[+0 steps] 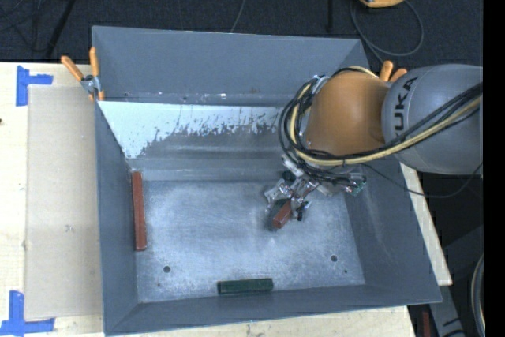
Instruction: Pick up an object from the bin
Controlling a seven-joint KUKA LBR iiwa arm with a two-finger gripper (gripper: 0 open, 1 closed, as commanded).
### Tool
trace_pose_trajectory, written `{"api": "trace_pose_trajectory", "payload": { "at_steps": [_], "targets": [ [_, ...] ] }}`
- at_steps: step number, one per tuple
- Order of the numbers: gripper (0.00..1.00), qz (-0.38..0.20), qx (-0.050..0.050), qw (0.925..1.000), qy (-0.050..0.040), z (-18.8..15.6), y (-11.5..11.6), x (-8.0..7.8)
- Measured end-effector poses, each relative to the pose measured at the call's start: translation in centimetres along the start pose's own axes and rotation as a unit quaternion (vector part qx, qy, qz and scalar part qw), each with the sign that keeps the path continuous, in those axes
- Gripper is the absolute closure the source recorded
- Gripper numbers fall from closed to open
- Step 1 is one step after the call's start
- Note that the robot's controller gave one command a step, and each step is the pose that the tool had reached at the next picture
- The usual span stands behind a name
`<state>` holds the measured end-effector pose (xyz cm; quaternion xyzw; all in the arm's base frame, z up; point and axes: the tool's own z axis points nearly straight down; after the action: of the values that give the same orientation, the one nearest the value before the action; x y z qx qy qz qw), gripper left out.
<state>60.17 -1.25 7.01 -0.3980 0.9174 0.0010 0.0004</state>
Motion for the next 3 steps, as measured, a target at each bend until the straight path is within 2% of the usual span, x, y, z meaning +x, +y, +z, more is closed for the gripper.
{"api": "trace_pose_trajectory", "payload": {
  "at_steps": [1, 2, 3],
  "targets": [
    [1.00, -0.314, -0.001, 0.9493, 0.0012, -1.9, -1.3, 5.1],
    [0.00, -0.312, -0.001, 0.9499, 0.0000, -1.9, -1.3, 5.0],
    [0.00, -0.455, -0.002, 0.8905, -0.0004, 0.1, -0.7, 1.6]
  ]
}}
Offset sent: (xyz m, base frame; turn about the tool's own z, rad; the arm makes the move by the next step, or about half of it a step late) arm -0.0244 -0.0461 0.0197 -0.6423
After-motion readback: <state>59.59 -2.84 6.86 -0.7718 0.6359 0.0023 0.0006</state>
